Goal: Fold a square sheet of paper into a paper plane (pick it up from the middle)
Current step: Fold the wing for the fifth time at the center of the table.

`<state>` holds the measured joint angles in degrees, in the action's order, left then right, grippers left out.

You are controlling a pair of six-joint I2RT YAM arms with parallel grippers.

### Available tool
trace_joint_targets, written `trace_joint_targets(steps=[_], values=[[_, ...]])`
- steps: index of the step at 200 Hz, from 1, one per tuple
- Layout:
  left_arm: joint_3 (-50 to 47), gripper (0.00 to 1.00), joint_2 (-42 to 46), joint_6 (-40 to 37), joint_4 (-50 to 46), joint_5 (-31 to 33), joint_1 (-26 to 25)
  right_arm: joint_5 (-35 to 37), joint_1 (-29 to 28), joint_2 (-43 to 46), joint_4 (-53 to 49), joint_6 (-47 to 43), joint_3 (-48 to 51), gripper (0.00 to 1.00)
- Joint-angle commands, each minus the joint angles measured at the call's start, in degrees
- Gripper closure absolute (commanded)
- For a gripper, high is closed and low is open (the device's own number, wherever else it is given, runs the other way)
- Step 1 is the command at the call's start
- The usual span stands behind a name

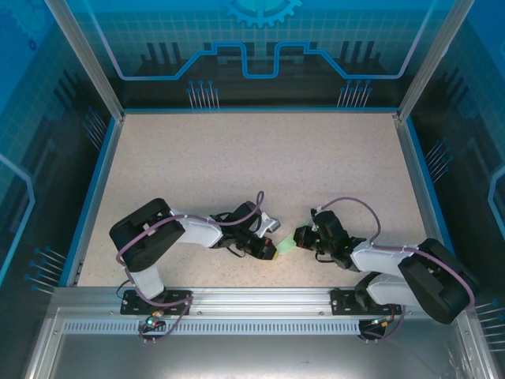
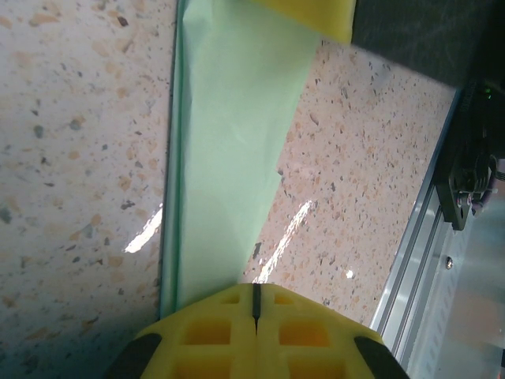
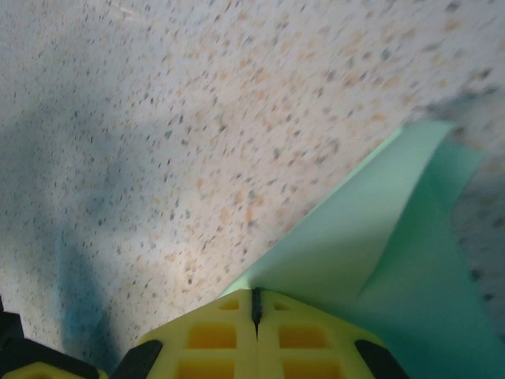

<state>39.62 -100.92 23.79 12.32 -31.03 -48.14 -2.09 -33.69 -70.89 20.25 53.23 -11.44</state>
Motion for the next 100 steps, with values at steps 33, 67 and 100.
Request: trace_joint_targets(steps=[33, 67, 100], values=[[-2.01, 1.00, 1.39, -1.55, -12.34, 0.65, 0.77, -0.32, 6.29, -1.41, -6.11, -6.42, 0.37, 0.98], [-2.27, 1.00, 2.64, -1.29, -13.58, -0.26, 1.36, -2.04, 6.36, -5.84, -3.37, -7.59, -0.25, 0.99], [-3.54, 1.00, 4.15, -1.90, -15.86, -0.68, 2.93, -2.48, 6.36, -8.79, -2.63, -8.50, -0.86, 0.99]])
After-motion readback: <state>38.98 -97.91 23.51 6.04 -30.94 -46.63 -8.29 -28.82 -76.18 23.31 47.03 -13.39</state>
